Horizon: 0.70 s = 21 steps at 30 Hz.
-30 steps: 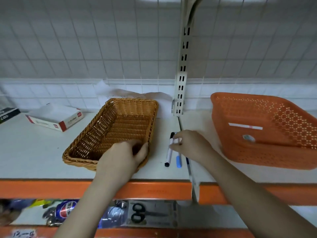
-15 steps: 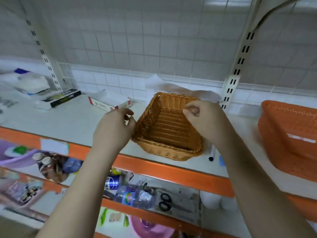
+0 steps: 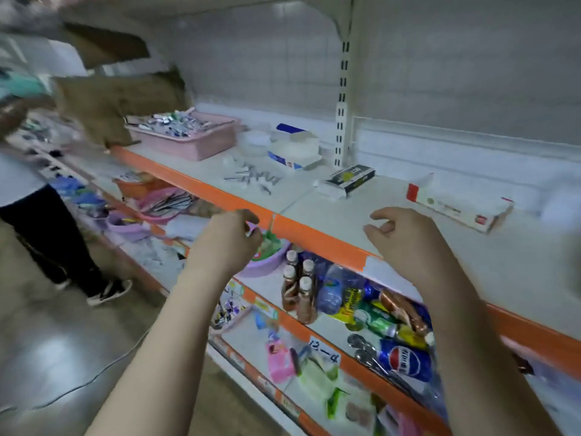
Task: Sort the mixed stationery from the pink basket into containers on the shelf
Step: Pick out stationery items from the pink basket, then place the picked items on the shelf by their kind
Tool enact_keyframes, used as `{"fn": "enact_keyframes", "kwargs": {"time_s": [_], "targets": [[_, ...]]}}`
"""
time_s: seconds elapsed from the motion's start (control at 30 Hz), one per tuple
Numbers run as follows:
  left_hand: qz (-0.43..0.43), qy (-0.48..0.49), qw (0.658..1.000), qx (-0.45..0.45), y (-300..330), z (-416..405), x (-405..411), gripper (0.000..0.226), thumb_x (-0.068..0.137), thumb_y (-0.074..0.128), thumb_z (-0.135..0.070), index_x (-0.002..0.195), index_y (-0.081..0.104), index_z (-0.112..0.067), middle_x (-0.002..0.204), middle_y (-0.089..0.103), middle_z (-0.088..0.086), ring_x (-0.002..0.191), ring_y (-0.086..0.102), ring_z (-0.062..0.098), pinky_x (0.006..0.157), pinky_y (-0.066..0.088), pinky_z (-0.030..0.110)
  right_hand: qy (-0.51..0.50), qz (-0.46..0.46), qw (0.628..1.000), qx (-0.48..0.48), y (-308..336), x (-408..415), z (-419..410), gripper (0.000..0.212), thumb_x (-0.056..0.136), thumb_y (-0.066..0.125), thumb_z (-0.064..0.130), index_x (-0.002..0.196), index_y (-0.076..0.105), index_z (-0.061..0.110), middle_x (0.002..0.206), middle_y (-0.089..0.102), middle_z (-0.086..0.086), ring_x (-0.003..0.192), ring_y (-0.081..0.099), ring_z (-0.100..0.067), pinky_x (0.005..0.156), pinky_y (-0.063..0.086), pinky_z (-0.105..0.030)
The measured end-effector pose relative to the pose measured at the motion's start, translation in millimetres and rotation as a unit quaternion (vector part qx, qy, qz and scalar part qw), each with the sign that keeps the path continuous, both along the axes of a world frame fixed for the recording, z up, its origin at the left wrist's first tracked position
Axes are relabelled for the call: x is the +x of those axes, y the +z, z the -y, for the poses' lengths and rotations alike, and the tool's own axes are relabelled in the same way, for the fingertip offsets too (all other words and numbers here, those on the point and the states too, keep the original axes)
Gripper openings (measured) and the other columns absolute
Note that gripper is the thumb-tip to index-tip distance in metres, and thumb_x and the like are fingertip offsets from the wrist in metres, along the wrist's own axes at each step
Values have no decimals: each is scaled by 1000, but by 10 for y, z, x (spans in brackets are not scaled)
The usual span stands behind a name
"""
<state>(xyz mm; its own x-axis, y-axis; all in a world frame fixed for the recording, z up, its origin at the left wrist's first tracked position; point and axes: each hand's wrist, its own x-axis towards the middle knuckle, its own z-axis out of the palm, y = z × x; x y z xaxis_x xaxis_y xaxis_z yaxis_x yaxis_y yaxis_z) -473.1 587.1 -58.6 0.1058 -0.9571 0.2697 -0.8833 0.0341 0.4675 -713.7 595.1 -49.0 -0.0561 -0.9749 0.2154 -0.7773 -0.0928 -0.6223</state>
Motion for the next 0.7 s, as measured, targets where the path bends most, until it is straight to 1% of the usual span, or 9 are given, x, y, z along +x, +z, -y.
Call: {"fn": "enact_keyframes", "kwargs": {"time_s": [0.1,0.2,0.3,0.37,0.43,0.5,0.53,0.6,0.7], "targets": [[-5,35,999,-2,-39,243,738,31,90,53,-19,119,63,-15,111,66,9,98,61,27,76,43,30,21,-2,1000,11,-49,698,382,35,92,56,30,125,59,18,117,64,-8,108,58,-20,91,42,-29],[-11,66,998,-1,-123,584,1420,31,89,53,-20,117,64,-17,107,67,7,96,62,26,78,44,30,35,3,999,8,-123,1364,854,36,93,56,29,126,58,16,116,65,-11,106,58,-22,87,42,-28],[2,75,997,-6,-184,1090,2054,30,88,54,-20,116,66,-15,107,68,8,100,62,26,79,44,29,36,21,999,-3,-181,2012,1406,35,92,56,29,124,60,16,111,66,-10,101,59,-21,81,40,-25],[5,80,997,-20,-167,1495,2434,28,88,54,-19,113,67,-14,106,68,9,100,62,25,75,41,27,43,25,999,-19,-188,2431,1833,33,92,57,29,122,61,16,113,66,-8,105,59,-21,85,40,-25],[0,79,997,-25,-75,1886,2772,28,89,54,-18,114,66,-15,105,68,7,99,62,25,78,44,27,45,32,998,-23,-116,2847,2258,35,92,58,29,123,60,15,115,65,-9,107,59,-22,91,41,-28],[-2,67,997,-24,12,2229,3089,29,89,53,-19,115,65,-16,104,67,6,96,62,24,82,48,30,42,35,998,-20,-20,3231,2626,35,91,58,29,123,60,15,113,65,-9,106,60,-24,93,42,-30],[-1,58,998,-21,54,2382,3241,30,89,53,-19,116,65,-16,104,67,6,95,62,24,81,48,30,40,32,999,-14,29,3407,2775,35,91,59,29,123,60,15,112,66,-9,105,60,-24,93,42,-30],[1,45,999,-21,129,2706,3548,29,89,52,-20,116,64,-17,104,67,4,92,62,22,77,46,29,34,23,999,-11,117,3725,3057,31,90,60,27,119,63,15,108,67,-8,102,61,-25,88,43,-30],[-11,33,998,-46,216,3205,3969,29,90,52,-20,117,63,-18,103,67,3,87,60,20,73,44,27,13,17,999,-33,186,4133,3465,27,89,60,25,114,65,15,108,67,-7,91,62,-26,83,45,-33]]}}
